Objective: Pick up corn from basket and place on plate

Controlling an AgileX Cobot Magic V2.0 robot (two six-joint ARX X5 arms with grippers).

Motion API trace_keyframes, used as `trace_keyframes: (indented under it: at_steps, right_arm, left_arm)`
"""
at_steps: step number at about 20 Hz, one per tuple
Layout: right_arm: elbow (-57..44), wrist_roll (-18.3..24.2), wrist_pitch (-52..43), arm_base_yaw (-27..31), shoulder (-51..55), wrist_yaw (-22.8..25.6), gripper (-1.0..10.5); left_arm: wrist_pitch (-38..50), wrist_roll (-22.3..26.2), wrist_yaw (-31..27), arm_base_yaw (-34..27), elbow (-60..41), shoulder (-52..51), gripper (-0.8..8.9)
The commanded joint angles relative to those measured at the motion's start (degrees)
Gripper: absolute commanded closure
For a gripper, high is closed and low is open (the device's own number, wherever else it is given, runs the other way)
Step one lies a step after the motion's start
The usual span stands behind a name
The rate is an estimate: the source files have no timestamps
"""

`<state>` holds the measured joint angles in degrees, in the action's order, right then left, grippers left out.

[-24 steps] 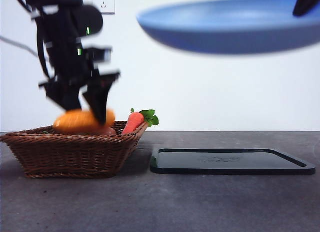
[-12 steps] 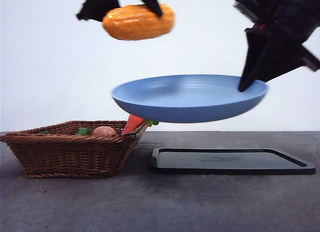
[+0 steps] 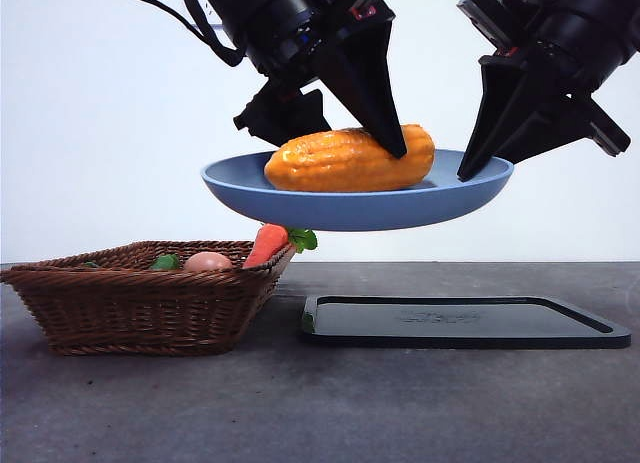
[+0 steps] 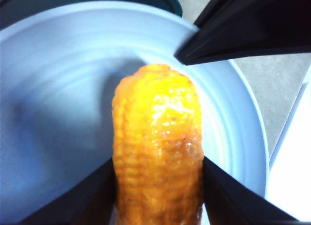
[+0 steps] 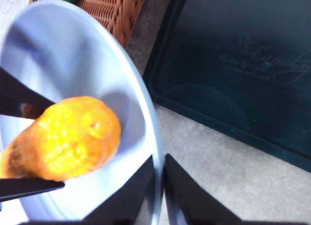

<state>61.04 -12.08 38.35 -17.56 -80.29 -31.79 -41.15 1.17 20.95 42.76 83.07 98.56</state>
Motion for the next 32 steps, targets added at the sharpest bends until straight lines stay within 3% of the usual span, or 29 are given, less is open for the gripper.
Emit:
trace_keyframes:
  at_steps: [1, 4, 13, 22, 32]
  right_arm:
    - [1.2, -0.6, -0.6, -0.2, -0.6, -1.5, 9.4]
    - [1.2, -0.6, -0.5, -0.2, -0.6, -1.5, 9.4]
    - [1.2, -0.3, 1.2, -0.2, -0.6, -1.4, 9.4]
    - [1.2, -0.4, 1.0, 0.0, -0.6, -1.2, 9.4]
    - [3.2, -0.3, 0.3, 11.5, -8.1, -1.2, 9.4]
  left_arm:
    - [0.0, 1.2, -2.0, 0.9, 0.9, 1.2, 5.15]
    - [-1.0, 1.2, -2.2, 0.9, 0.9, 1.2, 4.57]
    - [-3.0, 1.0, -2.1, 1.1, 0.9, 0.0, 4.57]
    - [-3.2, 0.7, -2.1, 0.0, 2.4, -8.6, 4.57]
    - [-4.4, -0.4, -2.1, -0.7, 4.6, -21.8, 4.58]
